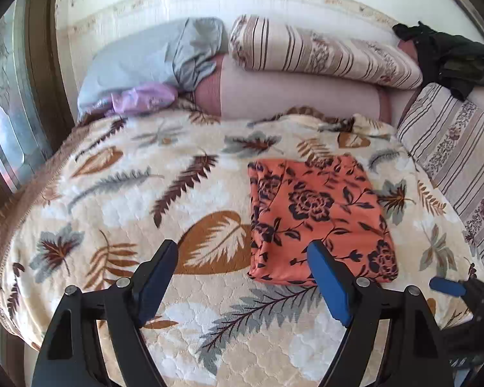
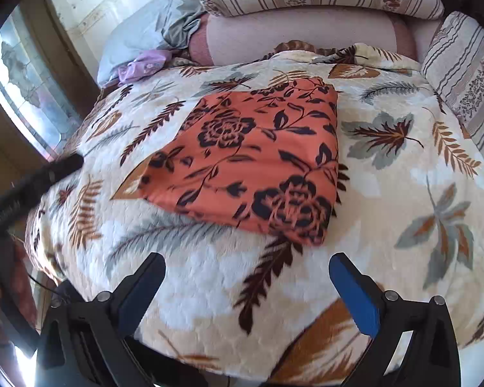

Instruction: Fold small clothes

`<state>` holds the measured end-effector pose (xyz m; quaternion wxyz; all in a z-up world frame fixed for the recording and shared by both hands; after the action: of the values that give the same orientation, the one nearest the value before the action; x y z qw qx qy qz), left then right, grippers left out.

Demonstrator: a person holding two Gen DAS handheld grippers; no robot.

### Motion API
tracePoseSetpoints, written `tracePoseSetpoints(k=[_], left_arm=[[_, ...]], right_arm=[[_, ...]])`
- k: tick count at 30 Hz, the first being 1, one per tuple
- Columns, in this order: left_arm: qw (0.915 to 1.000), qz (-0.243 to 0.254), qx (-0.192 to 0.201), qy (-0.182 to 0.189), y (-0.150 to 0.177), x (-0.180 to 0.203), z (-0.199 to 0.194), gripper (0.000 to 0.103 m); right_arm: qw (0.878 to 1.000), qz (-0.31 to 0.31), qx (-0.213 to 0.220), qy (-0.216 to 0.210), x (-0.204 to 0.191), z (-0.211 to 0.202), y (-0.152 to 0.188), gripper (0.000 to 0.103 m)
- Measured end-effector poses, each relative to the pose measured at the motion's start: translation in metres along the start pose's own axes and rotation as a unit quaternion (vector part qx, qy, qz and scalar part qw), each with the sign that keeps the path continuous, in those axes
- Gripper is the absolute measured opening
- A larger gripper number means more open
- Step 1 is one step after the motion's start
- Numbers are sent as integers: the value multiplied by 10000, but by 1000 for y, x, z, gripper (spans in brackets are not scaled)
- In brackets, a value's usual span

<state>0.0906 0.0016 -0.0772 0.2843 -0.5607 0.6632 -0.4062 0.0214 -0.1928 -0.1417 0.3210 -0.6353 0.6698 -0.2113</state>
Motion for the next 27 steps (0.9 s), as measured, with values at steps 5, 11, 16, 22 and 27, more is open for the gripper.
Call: tracePoseSetpoints(k=[5, 11, 16, 22, 27], left_arm=[[9991, -29, 417, 13, -15, 9, -40, 97], [9982, -123, 391, -442, -12, 9, -50, 100], [9978, 156, -2, -646, 0, 15, -40, 100], [9961, 340, -57, -811, 4, 20, -36, 100], [9941, 491, -180, -954, 7, 24, -28, 100]], right_arm=[[9979, -189, 550, 276, -7, -45, 0, 102], [9873, -549, 1203, 882, -5, -87, -22, 103], [9887, -532, 984, 1003, -1, -77, -12, 103], [9884, -493, 1005, 1022, 1, -77, -17, 103], [9866, -494, 1147, 1053, 4, -83, -31, 103]])
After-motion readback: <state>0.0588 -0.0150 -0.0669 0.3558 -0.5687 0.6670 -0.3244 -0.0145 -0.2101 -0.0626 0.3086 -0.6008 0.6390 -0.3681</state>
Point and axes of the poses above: each gripper's, at about its wrist camera, not at the fingertips, and z roughly the way its jaws point, x to its right, y to its underside, the point moved 7 cm from there along z, roughly the way its jaws point, and after that the axes turned 10 degrees about x, right-handed, at the moved point
